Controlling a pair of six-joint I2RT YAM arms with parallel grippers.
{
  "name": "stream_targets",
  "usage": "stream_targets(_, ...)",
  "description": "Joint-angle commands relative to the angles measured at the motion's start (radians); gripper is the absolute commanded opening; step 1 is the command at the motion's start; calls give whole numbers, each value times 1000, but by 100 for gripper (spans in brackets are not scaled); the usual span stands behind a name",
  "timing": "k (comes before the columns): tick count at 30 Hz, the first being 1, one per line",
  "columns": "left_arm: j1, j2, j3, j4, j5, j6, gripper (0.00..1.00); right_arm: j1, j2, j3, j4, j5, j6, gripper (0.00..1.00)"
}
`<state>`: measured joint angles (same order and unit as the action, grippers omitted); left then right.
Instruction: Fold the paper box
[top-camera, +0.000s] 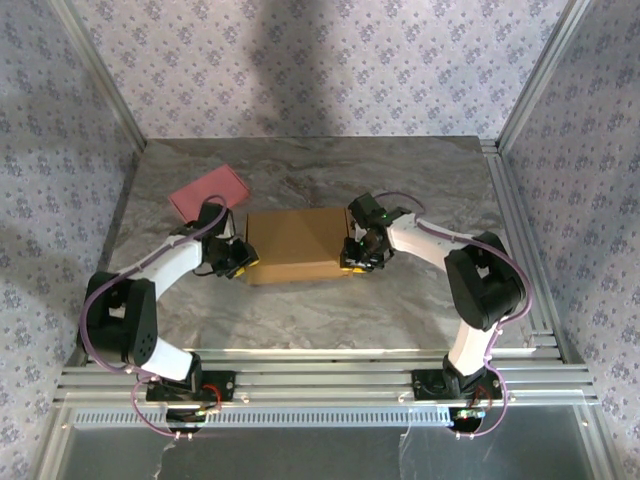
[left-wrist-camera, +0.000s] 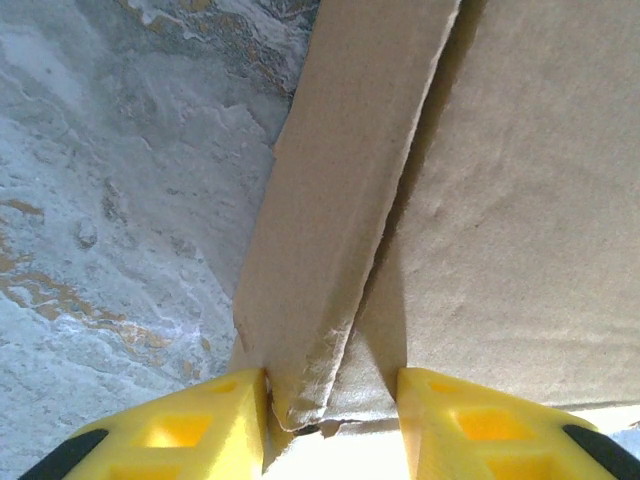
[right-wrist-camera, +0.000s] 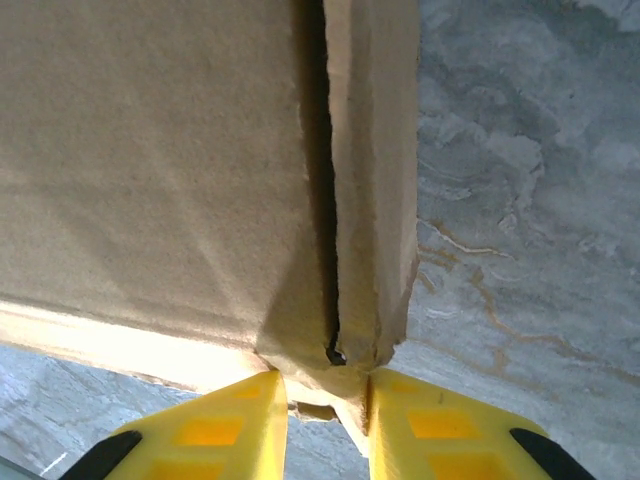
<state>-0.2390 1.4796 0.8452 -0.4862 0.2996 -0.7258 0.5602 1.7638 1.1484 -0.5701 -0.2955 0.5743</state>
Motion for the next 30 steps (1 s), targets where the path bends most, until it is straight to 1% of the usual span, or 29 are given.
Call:
stream_targets(1, 3, 43, 14, -89, -17, 22, 39, 2, -4, -41, 81, 16, -105, 25)
stream_targets(3, 4, 54, 31, -103, -19, 30, 39, -3, -14, -59, 98, 32, -138, 25)
stream_targets(11, 12, 80, 89, -141, -21, 52, 41, -25, -11, -95, 153, 37, -179, 21)
stream_targets(18, 16, 107, 112, -155, -20, 63, 42, -27, 0, -89, 160, 58, -192, 20)
stream_targets(24, 18, 122, 138, -164, -46, 75, 42, -26, 9, -84, 164, 61, -202, 19)
stream_targets(30, 20, 158, 181, -175, -31, 72, 45, -27, 10, -82, 163, 66, -205, 19)
